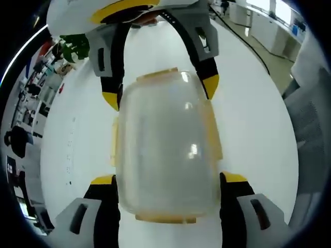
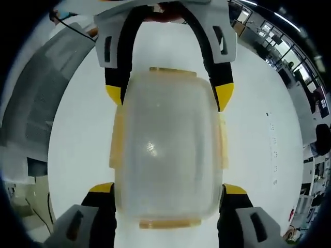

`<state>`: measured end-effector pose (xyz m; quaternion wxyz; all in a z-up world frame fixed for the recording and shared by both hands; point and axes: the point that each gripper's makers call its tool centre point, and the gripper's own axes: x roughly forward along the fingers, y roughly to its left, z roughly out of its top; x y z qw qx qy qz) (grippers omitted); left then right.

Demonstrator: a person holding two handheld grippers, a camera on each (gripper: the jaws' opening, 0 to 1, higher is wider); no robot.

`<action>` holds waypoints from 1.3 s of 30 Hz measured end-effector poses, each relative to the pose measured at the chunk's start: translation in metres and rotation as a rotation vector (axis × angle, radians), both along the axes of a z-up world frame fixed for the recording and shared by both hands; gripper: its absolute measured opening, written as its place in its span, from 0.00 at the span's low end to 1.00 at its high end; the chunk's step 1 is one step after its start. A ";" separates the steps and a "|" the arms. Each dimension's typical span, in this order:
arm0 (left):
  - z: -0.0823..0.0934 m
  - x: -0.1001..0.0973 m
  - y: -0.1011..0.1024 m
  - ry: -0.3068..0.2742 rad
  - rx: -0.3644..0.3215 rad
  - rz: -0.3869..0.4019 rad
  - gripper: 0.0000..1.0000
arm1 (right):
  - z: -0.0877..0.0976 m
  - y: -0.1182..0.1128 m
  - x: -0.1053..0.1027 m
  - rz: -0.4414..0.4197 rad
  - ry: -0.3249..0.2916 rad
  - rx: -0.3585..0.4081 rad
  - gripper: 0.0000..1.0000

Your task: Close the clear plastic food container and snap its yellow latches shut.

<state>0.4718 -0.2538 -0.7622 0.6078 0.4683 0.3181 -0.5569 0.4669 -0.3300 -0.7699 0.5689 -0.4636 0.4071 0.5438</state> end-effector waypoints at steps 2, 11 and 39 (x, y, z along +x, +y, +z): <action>-0.001 -0.001 0.004 -0.003 0.008 -0.005 0.78 | 0.000 0.004 -0.002 -0.003 0.006 -0.002 0.82; -0.001 -0.005 0.022 -0.004 -0.002 -0.001 0.78 | -0.001 0.021 -0.007 -0.005 0.005 -0.007 0.82; -0.004 -0.003 0.094 0.013 -0.002 0.033 0.80 | -0.002 0.094 -0.005 -0.006 0.002 -0.002 0.82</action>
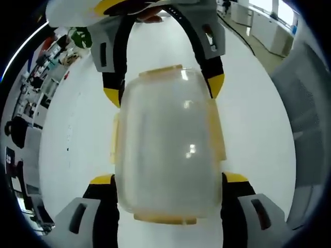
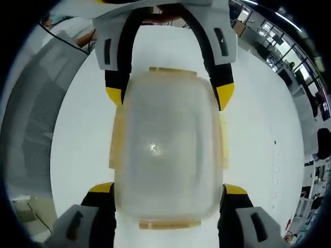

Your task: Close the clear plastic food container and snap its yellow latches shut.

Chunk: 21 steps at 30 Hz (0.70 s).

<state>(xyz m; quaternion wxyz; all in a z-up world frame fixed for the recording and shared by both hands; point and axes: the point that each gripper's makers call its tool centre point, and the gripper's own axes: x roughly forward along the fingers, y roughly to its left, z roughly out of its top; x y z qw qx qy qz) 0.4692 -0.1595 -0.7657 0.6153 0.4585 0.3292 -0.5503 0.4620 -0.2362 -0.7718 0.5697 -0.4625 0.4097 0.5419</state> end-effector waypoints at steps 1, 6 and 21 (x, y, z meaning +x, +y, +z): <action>-0.001 0.001 0.002 -0.002 -0.001 0.002 0.80 | 0.000 0.001 0.000 0.000 0.000 0.000 0.82; -0.004 0.003 0.015 -0.032 0.039 -0.009 0.81 | 0.001 0.015 0.001 -0.010 0.007 0.010 0.82; -0.002 0.012 0.035 -0.023 0.015 0.013 0.81 | 0.000 0.036 0.013 0.012 0.001 0.006 0.82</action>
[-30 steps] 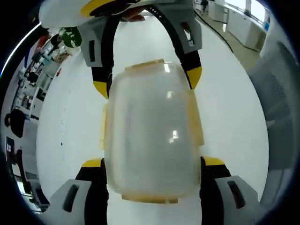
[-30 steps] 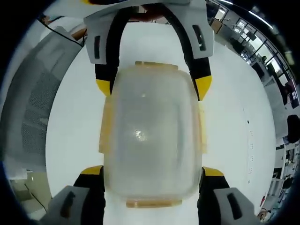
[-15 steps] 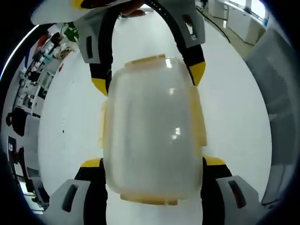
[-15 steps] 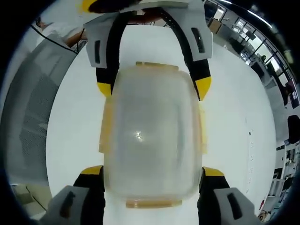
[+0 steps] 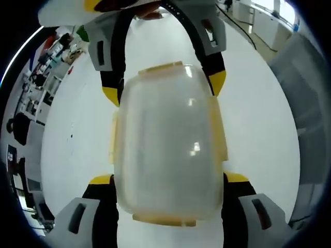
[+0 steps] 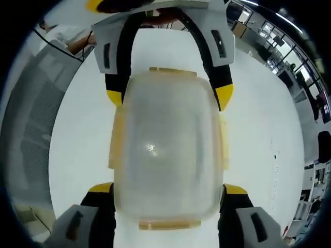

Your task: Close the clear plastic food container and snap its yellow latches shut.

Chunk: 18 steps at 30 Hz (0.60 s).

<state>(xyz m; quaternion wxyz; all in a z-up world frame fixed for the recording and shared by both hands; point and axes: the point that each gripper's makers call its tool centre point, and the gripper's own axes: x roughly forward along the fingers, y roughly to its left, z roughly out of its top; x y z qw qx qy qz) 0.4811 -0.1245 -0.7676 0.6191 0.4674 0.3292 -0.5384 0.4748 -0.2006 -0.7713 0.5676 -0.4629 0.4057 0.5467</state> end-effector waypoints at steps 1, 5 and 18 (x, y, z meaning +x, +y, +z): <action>0.000 0.002 0.003 -0.001 0.000 0.002 0.81 | 0.000 0.002 0.001 0.002 0.000 -0.001 0.82; 0.000 0.007 0.010 -0.001 -0.004 0.014 0.81 | 0.000 0.009 0.007 0.011 -0.003 -0.002 0.82; 0.001 0.027 0.022 0.000 -0.033 0.059 0.81 | 0.000 0.024 0.026 0.014 -0.008 -0.002 0.83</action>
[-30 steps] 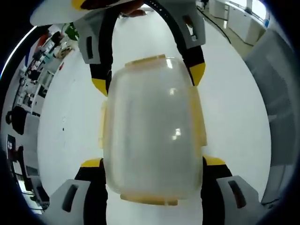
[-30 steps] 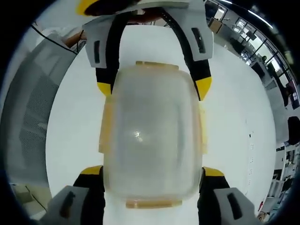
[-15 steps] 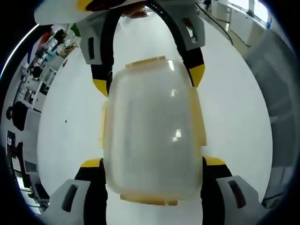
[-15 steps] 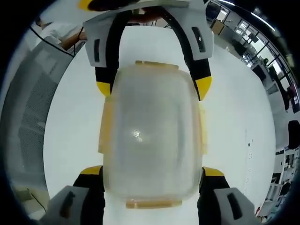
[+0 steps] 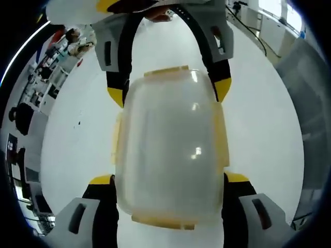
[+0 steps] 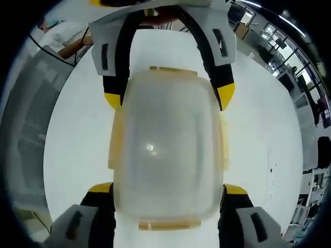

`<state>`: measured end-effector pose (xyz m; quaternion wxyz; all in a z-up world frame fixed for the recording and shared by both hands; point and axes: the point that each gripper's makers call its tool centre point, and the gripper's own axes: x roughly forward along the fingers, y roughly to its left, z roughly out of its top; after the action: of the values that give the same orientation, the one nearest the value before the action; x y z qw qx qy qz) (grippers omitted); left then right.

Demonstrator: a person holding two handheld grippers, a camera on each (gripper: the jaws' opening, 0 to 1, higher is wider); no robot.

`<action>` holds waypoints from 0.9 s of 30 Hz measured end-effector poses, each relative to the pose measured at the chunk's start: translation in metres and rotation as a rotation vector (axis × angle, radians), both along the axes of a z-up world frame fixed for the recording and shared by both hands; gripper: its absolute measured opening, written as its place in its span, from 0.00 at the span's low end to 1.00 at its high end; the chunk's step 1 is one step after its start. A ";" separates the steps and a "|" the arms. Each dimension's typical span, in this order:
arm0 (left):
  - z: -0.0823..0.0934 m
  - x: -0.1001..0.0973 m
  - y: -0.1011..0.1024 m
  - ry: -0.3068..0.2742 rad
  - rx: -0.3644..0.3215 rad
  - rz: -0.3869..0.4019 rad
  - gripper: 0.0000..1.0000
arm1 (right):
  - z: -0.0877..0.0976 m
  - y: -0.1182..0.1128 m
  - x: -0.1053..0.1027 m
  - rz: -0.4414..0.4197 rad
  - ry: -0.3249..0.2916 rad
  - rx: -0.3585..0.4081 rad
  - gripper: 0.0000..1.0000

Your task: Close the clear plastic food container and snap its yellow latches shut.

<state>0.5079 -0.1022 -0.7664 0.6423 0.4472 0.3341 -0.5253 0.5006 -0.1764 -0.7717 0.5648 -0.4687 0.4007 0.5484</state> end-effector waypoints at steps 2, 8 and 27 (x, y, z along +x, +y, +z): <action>0.000 0.003 0.001 -0.001 0.001 -0.002 0.81 | 0.000 0.001 0.002 -0.002 -0.001 0.000 0.83; 0.000 0.008 0.002 0.003 -0.003 -0.003 0.81 | 0.000 0.002 0.008 0.001 -0.001 -0.001 0.83; 0.000 0.013 0.001 -0.001 -0.009 0.006 0.81 | -0.002 0.003 0.012 -0.017 -0.026 0.002 0.84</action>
<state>0.5211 -0.1013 -0.7663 0.6460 0.4434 0.3329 -0.5247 0.5122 -0.1733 -0.7735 0.5749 -0.4719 0.3967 0.5380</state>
